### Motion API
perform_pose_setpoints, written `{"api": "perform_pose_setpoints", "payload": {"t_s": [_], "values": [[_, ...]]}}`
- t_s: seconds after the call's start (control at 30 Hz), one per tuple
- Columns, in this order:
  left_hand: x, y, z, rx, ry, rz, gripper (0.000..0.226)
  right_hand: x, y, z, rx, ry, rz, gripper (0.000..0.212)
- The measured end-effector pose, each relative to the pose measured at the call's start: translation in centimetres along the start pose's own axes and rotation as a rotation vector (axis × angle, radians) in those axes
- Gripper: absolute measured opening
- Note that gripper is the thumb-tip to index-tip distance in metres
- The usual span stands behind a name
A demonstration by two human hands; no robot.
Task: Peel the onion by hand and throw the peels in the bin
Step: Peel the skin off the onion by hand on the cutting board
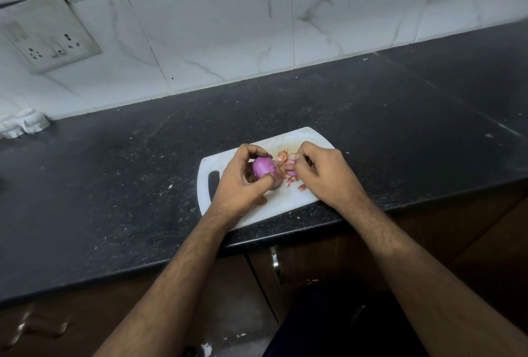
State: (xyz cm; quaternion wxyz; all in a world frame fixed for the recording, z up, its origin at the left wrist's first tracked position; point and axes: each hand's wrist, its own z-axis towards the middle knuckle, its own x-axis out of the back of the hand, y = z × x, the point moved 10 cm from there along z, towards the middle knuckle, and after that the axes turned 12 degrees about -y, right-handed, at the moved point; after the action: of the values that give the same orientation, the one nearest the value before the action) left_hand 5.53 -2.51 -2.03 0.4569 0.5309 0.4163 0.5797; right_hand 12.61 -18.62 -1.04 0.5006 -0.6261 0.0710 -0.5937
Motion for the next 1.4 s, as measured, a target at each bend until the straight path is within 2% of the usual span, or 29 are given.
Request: {"api": "perform_pose_setpoints", "payload": {"t_s": [0.07, 0.17, 0.3, 0.43, 0.77, 1.0, 1.1, 1.23, 1.4], "values": [[0.1, -0.1, 0.1, 0.001, 0.003, -0.008, 0.037, -0.3, -0.8, 0.0, 0.068, -0.026, -0.026, 0.026], [0.2, -0.4, 0.2, -0.015, 0.006, -0.018, 0.034, -1.2, -1.7, 0.0, 0.182, -0.103, -0.044, 0.017], [0.3, -0.7, 0.4, -0.011, 0.013, -0.027, 0.028, -1.4, -2.6, -0.5, 0.262, -0.113, -0.089, 0.032], [0.3, -0.7, 0.6, -0.011, 0.005, 0.04, 0.016, -1.8, -2.7, -0.6, 0.264, -0.144, -0.101, 0.035], [0.0, -0.8, 0.6, 0.011, -0.027, 0.077, 0.02, -1.6, -2.3, -0.5, 0.242, -0.124, -0.106, 0.022], [-0.4, -0.8, 0.7, 0.017, -0.058, 0.066, 0.025, -2.0, -3.1, -0.7, 0.285, -0.163, -0.148, 0.036], [-0.5, -1.0, 0.7, 0.044, -0.068, 0.05, 0.027, -2.1, -3.1, -0.7, 0.293, -0.173, -0.153, 0.029], [-0.6, -0.9, 0.7, 0.055, -0.074, 0.021, 0.031, -2.4, -3.2, -0.7, 0.315, -0.195, -0.198, 0.01], [-0.5, -0.9, 0.7, 0.052, -0.082, 0.011, 0.036, -2.3, -3.1, -0.7, 0.303, -0.189, -0.192, 0.004]]}}
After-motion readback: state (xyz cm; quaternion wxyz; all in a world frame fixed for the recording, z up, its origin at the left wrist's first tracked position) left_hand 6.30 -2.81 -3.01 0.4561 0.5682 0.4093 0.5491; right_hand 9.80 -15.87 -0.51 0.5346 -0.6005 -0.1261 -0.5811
